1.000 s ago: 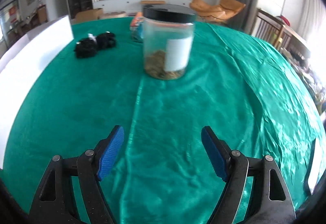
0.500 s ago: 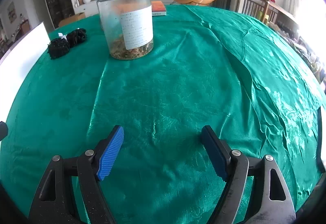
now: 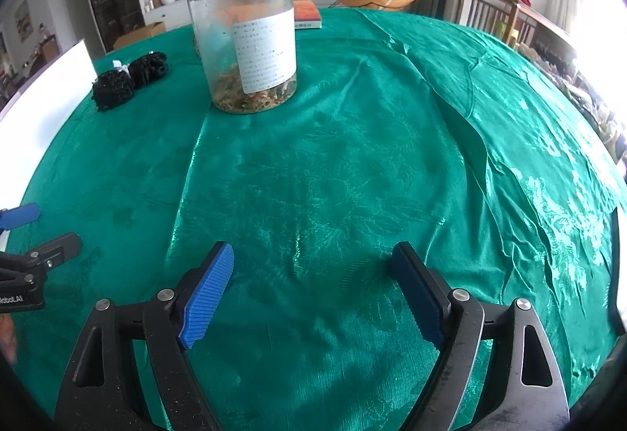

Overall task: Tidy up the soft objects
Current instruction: 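Move both grippers back over the table, then grasp the black lace bundle with the left gripper and lift it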

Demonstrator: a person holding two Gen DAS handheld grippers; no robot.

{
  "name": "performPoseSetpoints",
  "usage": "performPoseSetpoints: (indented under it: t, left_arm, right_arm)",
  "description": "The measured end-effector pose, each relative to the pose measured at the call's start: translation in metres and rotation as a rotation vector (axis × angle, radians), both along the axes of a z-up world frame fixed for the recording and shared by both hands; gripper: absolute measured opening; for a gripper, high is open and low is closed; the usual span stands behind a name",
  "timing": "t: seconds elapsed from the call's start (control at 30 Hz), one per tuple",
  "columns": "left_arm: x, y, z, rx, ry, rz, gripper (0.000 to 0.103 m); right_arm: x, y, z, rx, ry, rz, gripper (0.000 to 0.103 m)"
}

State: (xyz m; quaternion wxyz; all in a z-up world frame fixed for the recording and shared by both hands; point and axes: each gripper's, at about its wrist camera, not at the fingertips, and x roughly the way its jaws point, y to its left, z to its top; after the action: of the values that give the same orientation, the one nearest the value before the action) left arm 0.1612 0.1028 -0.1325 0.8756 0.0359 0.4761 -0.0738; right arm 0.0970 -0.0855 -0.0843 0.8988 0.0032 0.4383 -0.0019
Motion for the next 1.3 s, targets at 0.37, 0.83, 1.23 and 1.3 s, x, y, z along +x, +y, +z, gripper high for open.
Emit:
performPoseSetpoints:
  t: [0.37, 0.83, 1.23, 1.3]
  left_arm:
    - [0.014, -0.001, 0.001, -0.003, -0.018, -0.019, 0.103]
    - [0.152, 0.026, 0.039, -0.148, 0.017, 0.171, 0.103]
    - [0.168, 0.02, 0.029, -0.118, 0.035, 0.044, 0.04]
    - [0.134, 0.019, 0.034, -0.159, 0.049, 0.021, 0.039]
  right_arm:
    - [-0.001, 0.0, 0.0, 0.003, 0.002, 0.006, 0.088]
    - [0.0, 0.001, 0.0, 0.004, 0.006, 0.016, 0.09]
    - [0.0, 0.002, 0.0, 0.004, 0.006, 0.015, 0.091]
    - [0.0, 0.002, 0.0, 0.004, 0.005, 0.015, 0.091]
